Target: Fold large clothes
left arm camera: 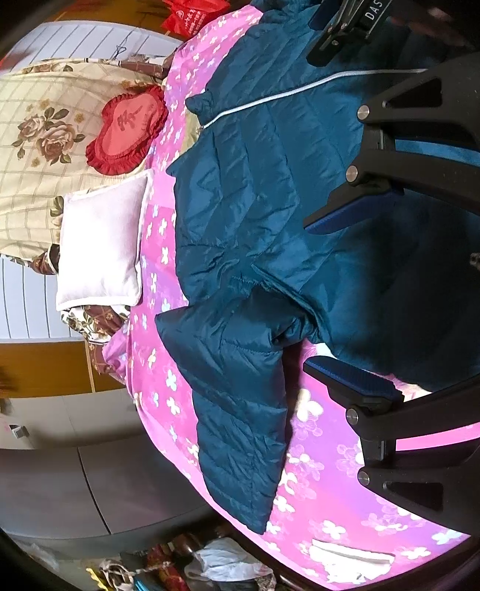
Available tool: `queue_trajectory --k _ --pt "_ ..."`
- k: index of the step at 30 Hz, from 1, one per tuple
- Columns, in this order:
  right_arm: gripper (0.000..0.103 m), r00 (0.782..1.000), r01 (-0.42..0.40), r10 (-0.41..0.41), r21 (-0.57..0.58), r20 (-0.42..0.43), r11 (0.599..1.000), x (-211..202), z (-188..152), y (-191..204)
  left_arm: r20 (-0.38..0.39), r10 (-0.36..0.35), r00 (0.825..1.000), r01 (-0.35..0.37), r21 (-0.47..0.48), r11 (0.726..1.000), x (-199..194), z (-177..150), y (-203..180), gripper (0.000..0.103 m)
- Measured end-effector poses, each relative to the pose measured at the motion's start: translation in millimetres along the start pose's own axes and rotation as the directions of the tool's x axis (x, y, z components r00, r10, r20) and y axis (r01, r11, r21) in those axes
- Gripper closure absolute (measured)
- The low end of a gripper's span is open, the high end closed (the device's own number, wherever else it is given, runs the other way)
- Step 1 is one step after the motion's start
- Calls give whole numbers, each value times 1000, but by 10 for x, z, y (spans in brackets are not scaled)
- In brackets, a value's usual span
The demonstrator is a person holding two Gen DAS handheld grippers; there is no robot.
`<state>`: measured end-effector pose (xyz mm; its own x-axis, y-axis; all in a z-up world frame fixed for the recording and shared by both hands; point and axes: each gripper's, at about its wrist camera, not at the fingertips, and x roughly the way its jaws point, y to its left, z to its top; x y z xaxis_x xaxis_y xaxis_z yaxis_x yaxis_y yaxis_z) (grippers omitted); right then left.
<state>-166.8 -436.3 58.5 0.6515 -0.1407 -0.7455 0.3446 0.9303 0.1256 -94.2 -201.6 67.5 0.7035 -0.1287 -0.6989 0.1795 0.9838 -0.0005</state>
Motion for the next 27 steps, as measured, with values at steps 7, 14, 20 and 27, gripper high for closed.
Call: queue_trajectory --k 7,14,20,27 --pt "0 1000 -6 5 -8 -15 1000 98 -3 66 -11 5 1000 -5 -14 1000 108 41 93 58" --pt "0 998 -51 52 30 -33 998 201 -2 150 -25 -54 998 52 -77 996 123 156 458 58" --pt "0 997 -55 55 9 -55 998 251 -66 217 -51 -3 999 -10 -255 967 245 275 1299 58" --pt "0 996 -64 64 -1 -66 998 265 -107 247 -90 173 981 -194 -376 906 488 348 2297 58"
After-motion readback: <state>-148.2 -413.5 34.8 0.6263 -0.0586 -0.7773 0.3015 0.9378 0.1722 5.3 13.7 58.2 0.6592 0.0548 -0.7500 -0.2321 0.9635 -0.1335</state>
